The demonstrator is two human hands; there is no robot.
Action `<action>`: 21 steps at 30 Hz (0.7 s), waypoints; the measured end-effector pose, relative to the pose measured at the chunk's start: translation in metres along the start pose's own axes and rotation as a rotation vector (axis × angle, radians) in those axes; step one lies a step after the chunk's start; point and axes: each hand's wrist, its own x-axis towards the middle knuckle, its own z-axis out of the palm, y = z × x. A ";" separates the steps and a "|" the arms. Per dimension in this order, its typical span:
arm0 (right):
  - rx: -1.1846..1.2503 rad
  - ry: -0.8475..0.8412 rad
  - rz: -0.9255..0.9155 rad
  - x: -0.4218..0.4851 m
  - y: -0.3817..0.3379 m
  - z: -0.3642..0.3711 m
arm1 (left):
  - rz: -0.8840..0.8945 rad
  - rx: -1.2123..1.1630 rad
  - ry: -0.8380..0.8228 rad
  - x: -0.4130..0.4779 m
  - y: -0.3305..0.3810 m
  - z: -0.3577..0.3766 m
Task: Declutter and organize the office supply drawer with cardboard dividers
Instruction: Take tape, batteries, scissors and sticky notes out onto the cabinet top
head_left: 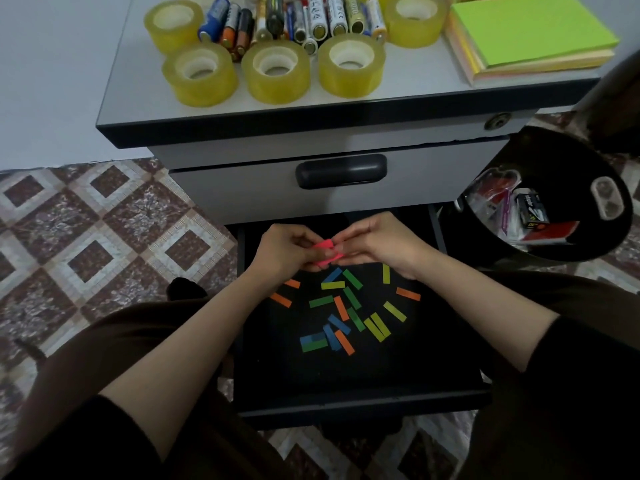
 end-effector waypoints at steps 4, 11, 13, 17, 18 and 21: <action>-0.022 0.063 0.016 0.001 0.000 -0.002 | 0.012 -0.025 -0.005 0.002 0.003 0.005; -0.069 0.202 0.082 0.004 0.001 -0.009 | 0.040 0.181 0.041 0.007 0.003 0.005; -0.051 0.221 0.078 0.006 0.000 -0.011 | 0.029 0.202 0.012 0.008 0.002 0.005; -0.028 0.192 0.070 0.006 0.001 -0.009 | 0.063 0.152 0.008 0.005 0.003 0.007; -0.012 0.175 0.070 0.006 0.001 -0.008 | 0.079 0.149 0.044 0.005 0.003 0.006; 0.059 0.098 0.067 0.005 0.000 -0.006 | 0.089 0.116 0.109 0.006 0.005 0.003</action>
